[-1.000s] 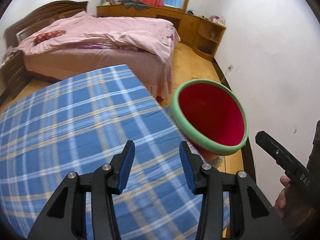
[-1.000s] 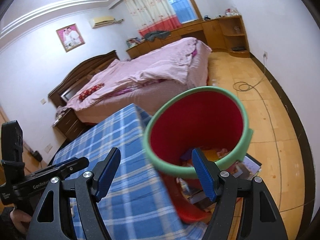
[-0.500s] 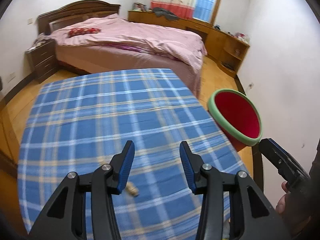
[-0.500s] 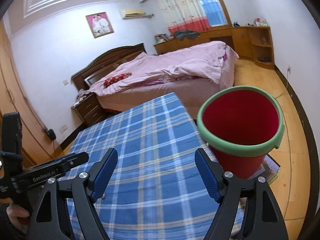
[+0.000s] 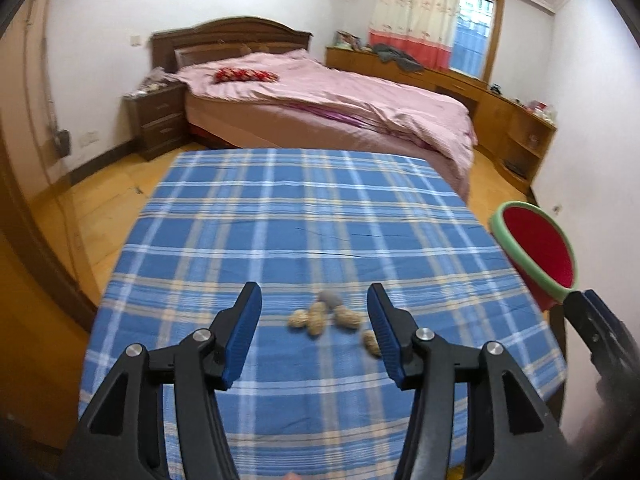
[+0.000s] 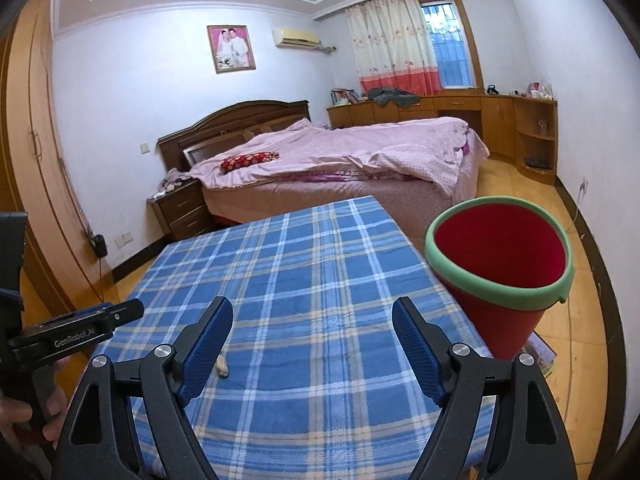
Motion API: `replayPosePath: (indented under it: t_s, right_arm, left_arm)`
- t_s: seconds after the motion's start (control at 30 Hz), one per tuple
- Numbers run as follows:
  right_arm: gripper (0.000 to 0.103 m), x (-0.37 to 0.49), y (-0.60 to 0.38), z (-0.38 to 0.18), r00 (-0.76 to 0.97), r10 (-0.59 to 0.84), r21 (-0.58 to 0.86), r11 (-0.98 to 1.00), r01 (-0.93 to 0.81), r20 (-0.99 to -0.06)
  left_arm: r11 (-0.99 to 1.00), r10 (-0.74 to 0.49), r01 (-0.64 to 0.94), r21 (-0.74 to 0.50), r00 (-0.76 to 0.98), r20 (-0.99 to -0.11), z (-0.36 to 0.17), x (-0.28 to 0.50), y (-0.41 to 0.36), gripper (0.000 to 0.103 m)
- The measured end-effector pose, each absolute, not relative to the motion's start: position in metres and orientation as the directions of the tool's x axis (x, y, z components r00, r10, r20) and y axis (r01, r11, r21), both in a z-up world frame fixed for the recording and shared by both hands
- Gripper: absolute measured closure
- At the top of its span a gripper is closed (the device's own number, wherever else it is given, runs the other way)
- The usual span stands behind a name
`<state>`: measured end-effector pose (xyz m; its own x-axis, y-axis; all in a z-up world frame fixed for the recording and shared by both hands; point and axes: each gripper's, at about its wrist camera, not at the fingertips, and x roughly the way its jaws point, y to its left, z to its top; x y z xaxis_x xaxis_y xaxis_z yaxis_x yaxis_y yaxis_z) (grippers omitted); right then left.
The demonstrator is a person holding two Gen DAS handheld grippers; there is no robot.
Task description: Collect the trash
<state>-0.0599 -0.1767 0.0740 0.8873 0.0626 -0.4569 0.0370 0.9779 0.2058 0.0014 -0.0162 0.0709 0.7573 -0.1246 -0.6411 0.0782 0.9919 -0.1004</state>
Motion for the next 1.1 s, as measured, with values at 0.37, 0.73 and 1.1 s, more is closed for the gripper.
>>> replayPosePath:
  t_s: [0.37, 0.73, 1.1]
  right_arm:
    - [0.020, -0.066, -0.174, 0.054, 0.885, 0.045, 0.208, 0.976, 0.059, -0.463]
    - [0.020, -0.069, -0.172, 0.050, 0.881, 0.049, 0.204, 0.978, 0.054, -0.471]
    - [0.020, -0.067, -0.171, 0.047, 0.876, 0.054, 0.205, 0.977, 0.052, -0.479]
  left_arm:
    - [0.998, -0.065, 0.045, -0.048, 0.794, -0.604, 0.053, -0.016, -0.016, 0.048]
    - [0.997, -0.071, 0.056, -0.044, 0.781, -0.620, 0.045, -0.016, -0.023, 0.048]
    - [0.997, -0.072, 0.056, -0.045, 0.781, -0.621, 0.044, -0.016, -0.023, 0.048]
